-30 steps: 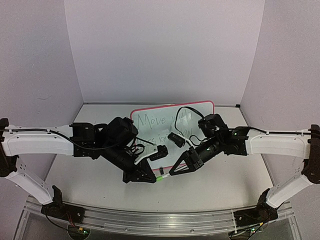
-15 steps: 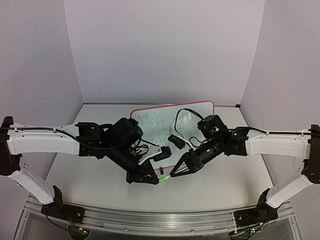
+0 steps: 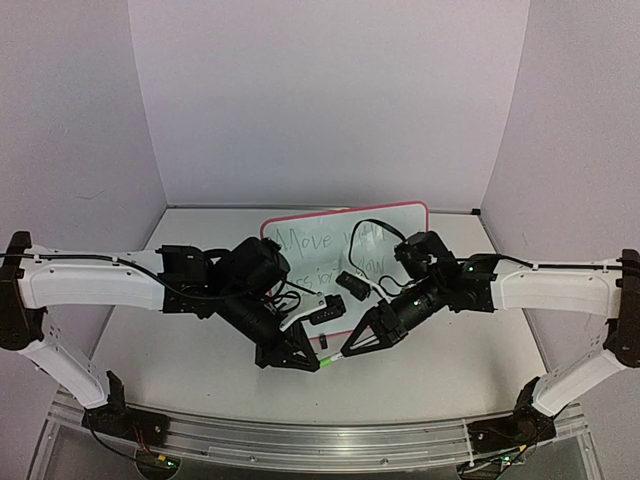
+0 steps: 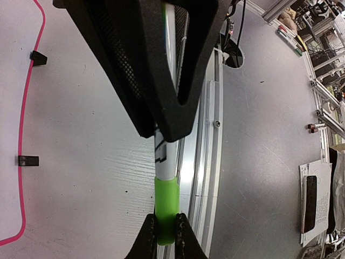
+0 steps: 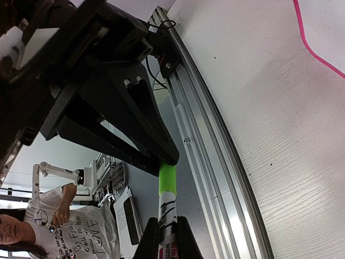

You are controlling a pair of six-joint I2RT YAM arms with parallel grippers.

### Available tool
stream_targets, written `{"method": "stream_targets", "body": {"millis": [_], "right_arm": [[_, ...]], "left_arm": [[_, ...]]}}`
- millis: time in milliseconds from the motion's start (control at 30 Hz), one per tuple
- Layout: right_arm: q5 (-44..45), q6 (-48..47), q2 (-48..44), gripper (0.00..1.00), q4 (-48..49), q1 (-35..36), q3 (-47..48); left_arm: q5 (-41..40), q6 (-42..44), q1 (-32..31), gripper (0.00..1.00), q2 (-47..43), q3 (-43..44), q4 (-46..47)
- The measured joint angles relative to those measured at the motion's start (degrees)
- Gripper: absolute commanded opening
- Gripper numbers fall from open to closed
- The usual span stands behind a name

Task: Write a sentence on the whiteboard
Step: Insert the whiteboard marker without the cap into the pen cap.

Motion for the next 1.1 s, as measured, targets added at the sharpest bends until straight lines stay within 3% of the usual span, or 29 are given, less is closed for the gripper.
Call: {"method": "stream_targets", "body": {"millis": [500, 533, 667, 800, 967, 1100], "right_arm": [[0.6, -0.1, -0.2, 0.00, -0.6, 0.2, -0.2], [0.9, -0.1, -0.4, 0.00, -0.6, 0.2, -0.3], [4.3, -0.5, -1.9, 0.00, -0.8, 1.0, -0.6], [9.5, -1.5, -3.9, 0.00, -0.8, 2.1, -1.1], [15.4, -1.5, -9.4, 0.00, -2.4, -3.0, -4.2], [18.9, -1.4, -12.0, 0.00, -2.7, -9.1, -6.6]], "left_arm": [[0.2, 0.1, 0.0, 0.00, 0.7, 0.3, 0.1], [0.1, 0.1, 0.0, 0.03, 0.7, 0.3, 0.1], [-1.8, 0.6, -0.1, 0.35, 0.6, 0.3, 1.0], [-7.5, -0.6, 0.4, 0.59, -2.1, -0.2, 8.3], [-13.0, -4.9, 5.8, 0.75, -13.2, -7.8, 13.1], [-17.1, -8.9, 11.4, 0.79, -18.2, -13.0, 13.9]]}}
